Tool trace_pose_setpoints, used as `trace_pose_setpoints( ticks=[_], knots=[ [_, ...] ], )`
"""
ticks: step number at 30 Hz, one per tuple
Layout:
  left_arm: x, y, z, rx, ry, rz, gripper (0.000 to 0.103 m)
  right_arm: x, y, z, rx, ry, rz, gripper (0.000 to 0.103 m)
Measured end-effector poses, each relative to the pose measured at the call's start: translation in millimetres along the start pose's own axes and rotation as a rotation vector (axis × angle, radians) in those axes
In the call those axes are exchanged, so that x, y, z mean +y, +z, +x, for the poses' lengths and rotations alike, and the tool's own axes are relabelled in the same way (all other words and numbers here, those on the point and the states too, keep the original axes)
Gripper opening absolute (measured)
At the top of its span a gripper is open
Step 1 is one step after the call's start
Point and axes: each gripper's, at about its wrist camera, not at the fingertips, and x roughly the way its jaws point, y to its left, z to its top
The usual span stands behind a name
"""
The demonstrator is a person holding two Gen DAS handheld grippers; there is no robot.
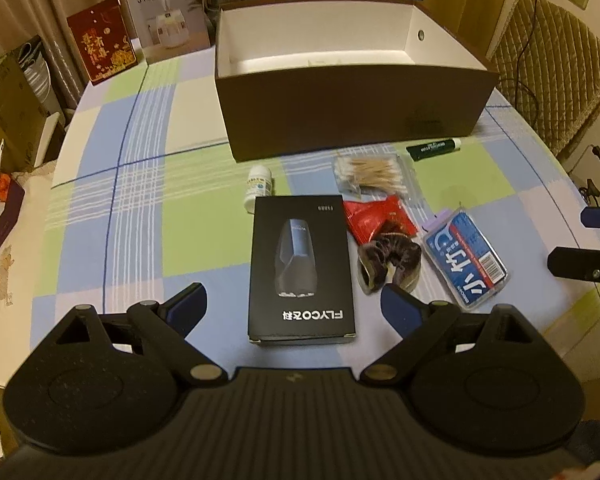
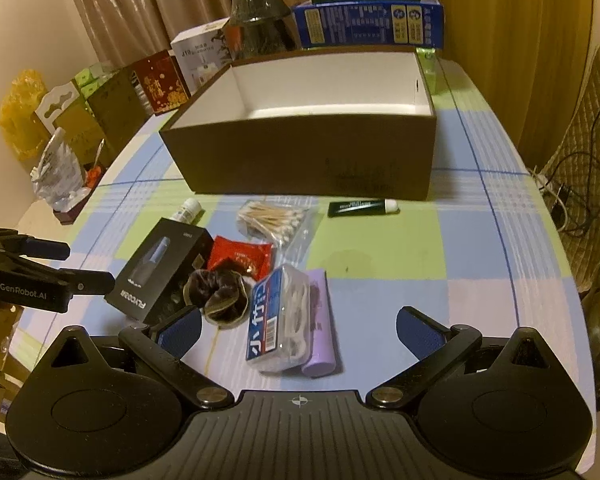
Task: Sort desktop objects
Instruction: 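Move both tools back toward the remaining items on the table, then grasp the black FLYCO box with the left tool while the right tool grasps the swab case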
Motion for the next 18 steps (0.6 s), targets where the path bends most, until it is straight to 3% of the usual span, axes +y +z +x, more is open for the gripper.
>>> trace_pose_setpoints(
  ticks=[7,14,18],
  knots=[
    [-2,-2,25,0.024,-0.002,0.026,0.092,2,-6,23,0.046,-0.008,-0.027,0.099],
    [0,2,52,0.048,0.004,0.038,0.091,4,-15,55,0.077,-0.013,-0.077,0.078],
    [0,6,69,0.063,0.010,0.056,0.092,4,-15,67,0.083,-0.006,-0.071,0.072]
  ],
)
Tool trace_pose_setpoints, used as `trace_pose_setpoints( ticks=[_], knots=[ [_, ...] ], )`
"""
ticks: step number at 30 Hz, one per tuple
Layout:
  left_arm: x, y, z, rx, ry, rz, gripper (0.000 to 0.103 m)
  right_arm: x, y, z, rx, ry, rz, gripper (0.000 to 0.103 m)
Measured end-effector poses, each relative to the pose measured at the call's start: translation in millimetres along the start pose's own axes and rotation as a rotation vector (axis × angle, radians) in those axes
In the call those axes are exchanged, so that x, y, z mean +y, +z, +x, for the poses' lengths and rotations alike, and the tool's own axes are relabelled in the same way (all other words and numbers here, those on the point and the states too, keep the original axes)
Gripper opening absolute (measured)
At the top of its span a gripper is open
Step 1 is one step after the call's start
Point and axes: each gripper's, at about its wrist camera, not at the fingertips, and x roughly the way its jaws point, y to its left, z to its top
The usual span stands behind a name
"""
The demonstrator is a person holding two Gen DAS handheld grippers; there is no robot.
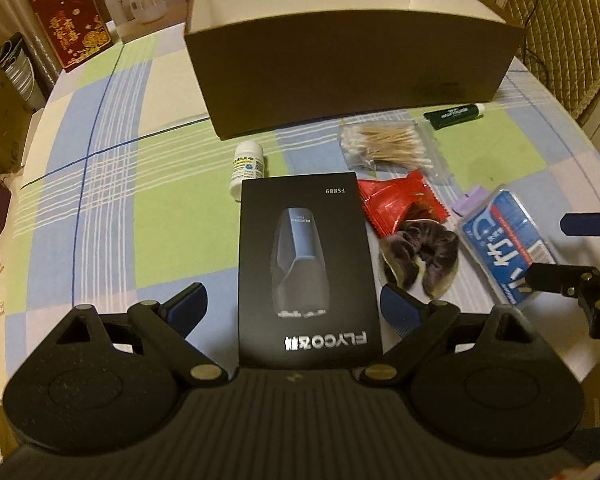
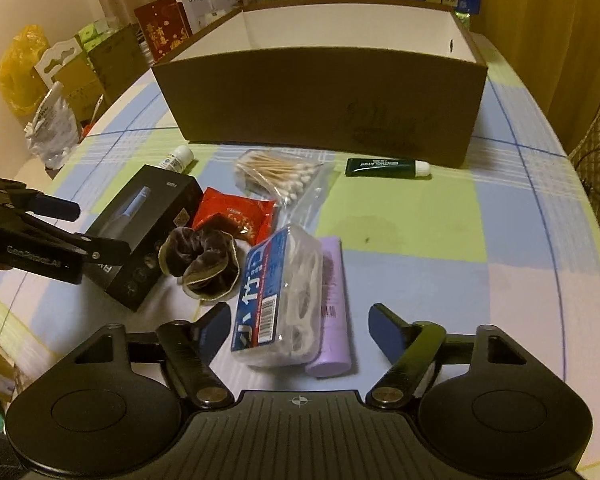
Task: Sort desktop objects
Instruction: 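Grasp the black FLYCO box with the left tool while the right tool grasps the swab case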
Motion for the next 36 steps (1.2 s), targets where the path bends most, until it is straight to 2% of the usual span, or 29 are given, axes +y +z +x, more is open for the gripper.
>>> trace_pose_setpoints(
  ticks=[12,14,15,17,22,29,33,36],
  knots=[
    [-8,17,32,0.024,0.009,0.038,0.091,-1,10,18,0.020,0.016,-0.009,0.053],
    [-9,19,36,0.027,0.006,0.040,0.086,-1,11,19,0.023,0.022,-0.011,0.051],
    [-9,19,38,0.031,0.000,0.042,0.079,0,11,20,0.024,0.026,-0.013,0.049],
    [-8,18,41,0.042,-0.008,0.029,0.079,3,12,20,0.020,0.033,-0.029,0.043],
    [-3,11,35,0.043,-0.015,0.009,0.077,14,15,21,0.023,0.013,-0.091,0.041],
    [10,-11,20,0.098,-0.003,-0.039,0.077,42,15,22,0.046,-0.011,-0.246,0.035],
    [17,-15,18,0.106,-0.013,-0.064,0.078,43,13,33,0.084,0.053,-0.218,0.030],
    [17,-14,22,0.104,-0.011,-0.071,0.078,41,14,36,0.086,0.061,-0.194,0.029]
  ],
)
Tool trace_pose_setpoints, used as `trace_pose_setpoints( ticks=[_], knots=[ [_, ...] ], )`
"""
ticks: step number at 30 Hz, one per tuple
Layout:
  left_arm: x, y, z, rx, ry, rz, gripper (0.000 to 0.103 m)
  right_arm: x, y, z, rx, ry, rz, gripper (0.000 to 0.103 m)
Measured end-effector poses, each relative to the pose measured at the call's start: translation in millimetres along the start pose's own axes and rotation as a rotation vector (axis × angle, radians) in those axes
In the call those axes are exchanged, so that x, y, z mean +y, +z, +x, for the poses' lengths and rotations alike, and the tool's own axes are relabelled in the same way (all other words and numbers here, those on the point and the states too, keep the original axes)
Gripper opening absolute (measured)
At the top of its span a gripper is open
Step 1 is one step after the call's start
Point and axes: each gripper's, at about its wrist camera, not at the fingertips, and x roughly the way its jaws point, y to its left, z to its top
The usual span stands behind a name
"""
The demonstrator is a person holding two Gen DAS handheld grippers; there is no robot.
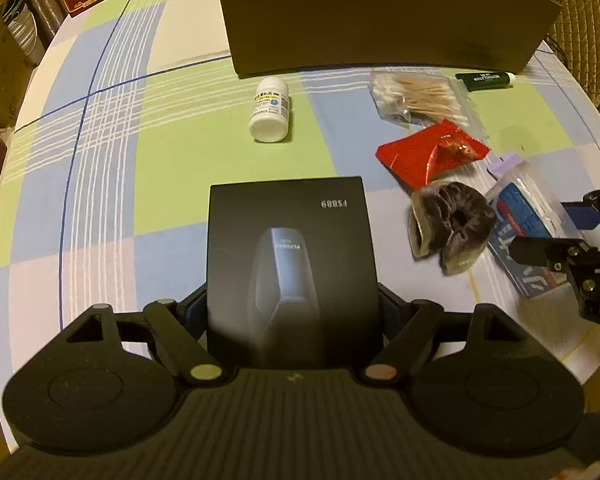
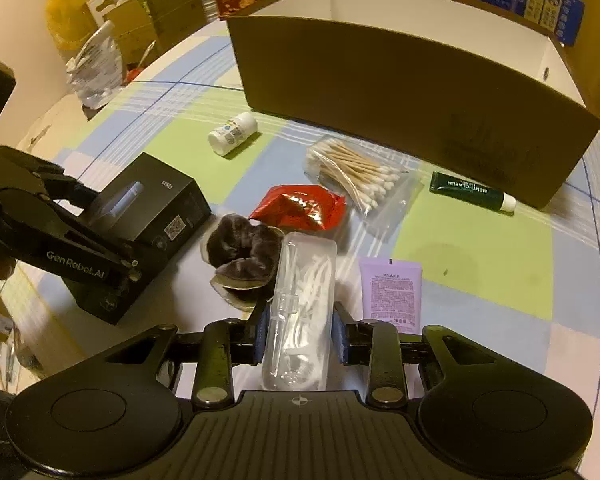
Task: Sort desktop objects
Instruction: 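Grasp the black FLYCO box with the left tool while the right tool grasps the swab case, then carry the black box and clear swab case into the brown box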
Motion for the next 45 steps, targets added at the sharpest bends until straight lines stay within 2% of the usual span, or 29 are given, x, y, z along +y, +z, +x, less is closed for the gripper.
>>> trace_pose_setpoints(
  ticks=[11,17,22,33,45],
  knots=[
    [0,3,6,-0.019,0.002,-0.009,0.076,-7,-4,-11,-0.014,0.014,0.068,0.027],
    [5,7,-22,-0.067,-0.003,-0.027,0.076,-14,-2,-27,-0.057,0.018,0.104,0.027],
    [7,25,-50,-0.137,-0.002,-0.037,0.076,-23,8,-45,-0.107,0.008,0.128,0.027],
    [-3,83,-87,-0.265,-0.046,-0.014,0.076,-55,48,-75,-0.213,-0.021,0.149,0.027],
    [-3,195,-90,-0.373,-0.039,0.019,0.076,-115,135,-93,-0.349,-0.089,0.145,0.027]
  ],
)
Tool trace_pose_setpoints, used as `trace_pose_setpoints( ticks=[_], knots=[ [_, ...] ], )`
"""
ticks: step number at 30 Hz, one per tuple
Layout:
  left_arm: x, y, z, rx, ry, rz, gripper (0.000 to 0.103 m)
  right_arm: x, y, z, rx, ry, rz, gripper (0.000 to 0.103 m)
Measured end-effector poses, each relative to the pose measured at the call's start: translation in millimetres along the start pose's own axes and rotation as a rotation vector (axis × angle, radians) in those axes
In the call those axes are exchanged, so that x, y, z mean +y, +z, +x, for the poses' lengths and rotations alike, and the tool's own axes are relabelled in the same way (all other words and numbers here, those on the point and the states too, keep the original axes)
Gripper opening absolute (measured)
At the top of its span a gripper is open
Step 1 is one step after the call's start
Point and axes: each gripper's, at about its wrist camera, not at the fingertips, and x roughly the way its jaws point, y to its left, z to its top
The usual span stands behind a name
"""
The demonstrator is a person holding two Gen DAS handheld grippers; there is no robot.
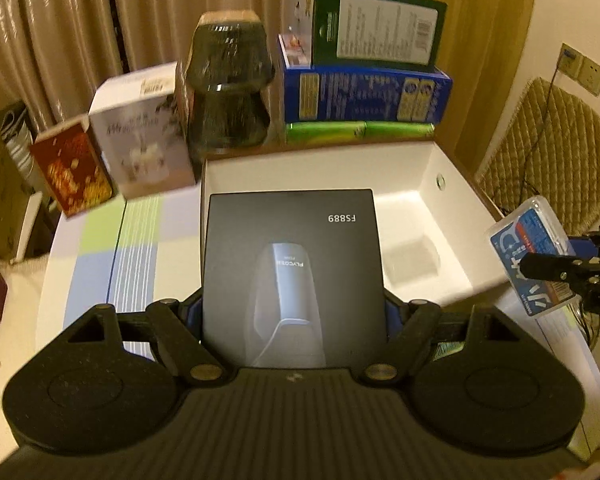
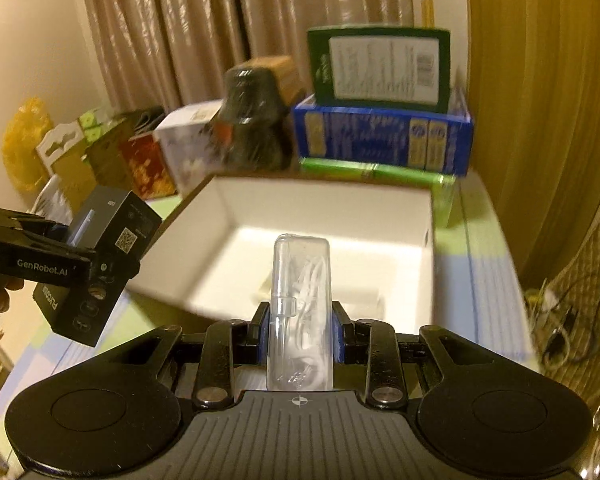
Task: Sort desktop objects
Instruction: 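Carry the black box and clear swab case into the brown box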
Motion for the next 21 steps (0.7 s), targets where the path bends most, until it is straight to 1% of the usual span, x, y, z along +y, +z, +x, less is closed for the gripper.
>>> trace_pose_setpoints(
  ticks=[4,8,11,17,21],
  knots=[
    [1,29,30,0.013,0.012,0.000,0.076,-15,25,20,-0.010,-0.023,0.000,0.027],
    [-2,51,69,0.047,0.046,0.014,0.076,-31,44,50,-0.001,-0.053,0.010,0.027],
    [-2,60,99,0.088,0.063,0.021,0.076,-43,54,73,0.019,-0.063,0.026,0.027],
    [-3,68,151,0.165,0.111,0.027,0.076,-61,62,110,0.052,-0.086,0.050,0.027],
    [-6,73,177,0.192,0.126,0.014,0.076,-69,63,130,0.077,-0.099,0.063,0.027]
  ],
)
